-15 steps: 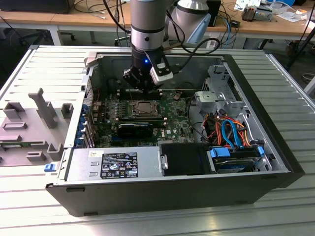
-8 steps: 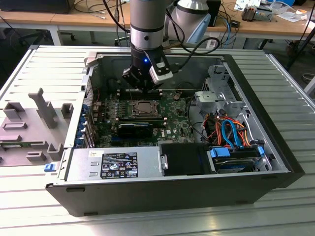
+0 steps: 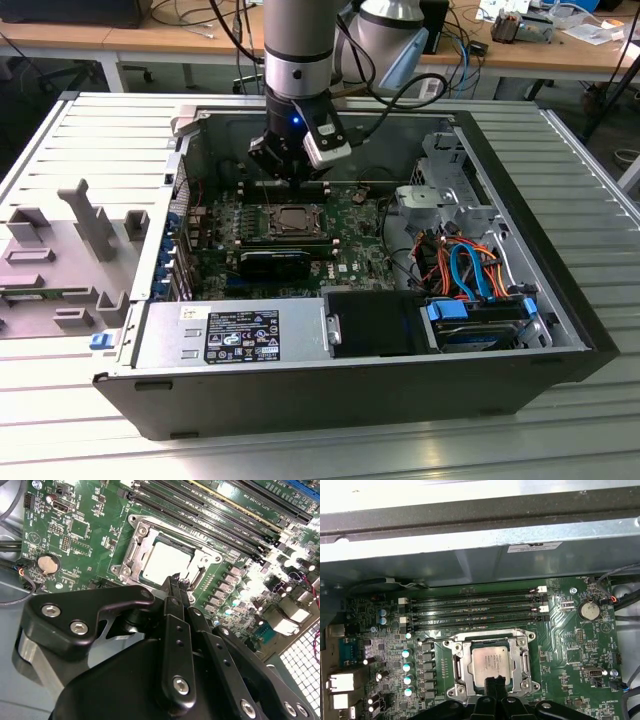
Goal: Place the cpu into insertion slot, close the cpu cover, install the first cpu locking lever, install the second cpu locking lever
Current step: 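Install the first cpu locking lever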
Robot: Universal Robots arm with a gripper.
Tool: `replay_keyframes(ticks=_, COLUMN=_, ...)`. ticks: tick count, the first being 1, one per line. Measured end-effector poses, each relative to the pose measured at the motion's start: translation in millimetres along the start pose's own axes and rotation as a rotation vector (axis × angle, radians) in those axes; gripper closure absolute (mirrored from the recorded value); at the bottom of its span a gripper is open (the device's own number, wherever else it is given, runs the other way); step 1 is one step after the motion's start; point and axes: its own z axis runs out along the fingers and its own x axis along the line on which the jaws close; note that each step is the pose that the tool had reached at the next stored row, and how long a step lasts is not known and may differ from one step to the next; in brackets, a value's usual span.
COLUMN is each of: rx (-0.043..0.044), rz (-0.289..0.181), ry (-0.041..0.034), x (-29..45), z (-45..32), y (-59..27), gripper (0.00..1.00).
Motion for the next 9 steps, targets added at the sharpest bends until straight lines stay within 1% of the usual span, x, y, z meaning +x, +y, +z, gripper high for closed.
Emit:
replay_keyframes(ticks=7, rx=-0.0001, rz=0.0, ry=0.0, x=0.0, z=-1.2, y=0.0, gripper=0.89)
replay_keyframes(ticks=9, rx=0.0001, rz=0.0, ry=0.0, x=0.0, z=-3.2, y=0.0, gripper=0.89)
